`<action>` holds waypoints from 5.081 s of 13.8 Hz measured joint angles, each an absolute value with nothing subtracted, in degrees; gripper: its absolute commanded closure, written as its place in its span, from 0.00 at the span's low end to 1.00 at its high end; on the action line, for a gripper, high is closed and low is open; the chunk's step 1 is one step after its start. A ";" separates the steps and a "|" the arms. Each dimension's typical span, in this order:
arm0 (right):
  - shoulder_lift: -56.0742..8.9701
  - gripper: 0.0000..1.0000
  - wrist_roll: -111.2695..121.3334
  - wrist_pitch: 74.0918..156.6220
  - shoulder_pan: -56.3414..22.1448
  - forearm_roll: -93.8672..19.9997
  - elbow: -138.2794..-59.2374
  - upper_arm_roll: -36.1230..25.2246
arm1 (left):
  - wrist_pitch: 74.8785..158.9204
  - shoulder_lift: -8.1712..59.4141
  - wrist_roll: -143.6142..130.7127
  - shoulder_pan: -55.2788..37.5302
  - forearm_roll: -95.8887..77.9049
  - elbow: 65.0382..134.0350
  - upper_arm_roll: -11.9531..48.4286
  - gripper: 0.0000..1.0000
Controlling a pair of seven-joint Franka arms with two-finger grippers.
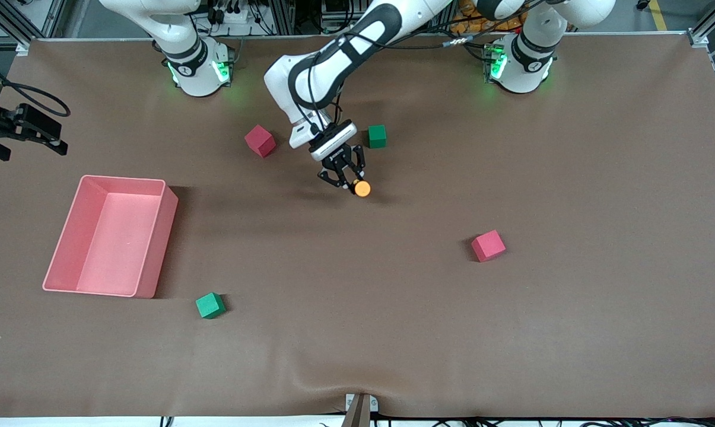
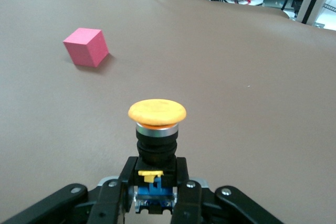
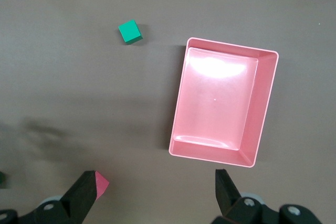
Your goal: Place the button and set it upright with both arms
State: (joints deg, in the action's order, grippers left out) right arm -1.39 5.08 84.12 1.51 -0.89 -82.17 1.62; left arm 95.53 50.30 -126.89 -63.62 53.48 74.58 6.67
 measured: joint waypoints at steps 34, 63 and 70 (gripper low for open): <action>-1.70 0.00 5.08 84.29 0.33 -1.11 -82.17 1.49 | 90.87 63.50 -145.47 -70.98 74.20 76.10 4.33 0.90; -1.73 0.00 5.08 84.29 0.36 -1.11 -82.17 1.45 | 91.14 56.21 -132.90 -71.11 64.25 73.16 9.34 0.00; -1.73 0.00 5.08 84.29 0.35 -1.11 -82.17 1.47 | 93.29 47.47 -109.62 -63.36 55.36 72.41 9.85 0.00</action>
State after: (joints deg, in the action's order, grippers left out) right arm -1.73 5.08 84.29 0.35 -1.11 -82.17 1.47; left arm 93.29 47.47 -109.62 -63.36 55.36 72.41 9.85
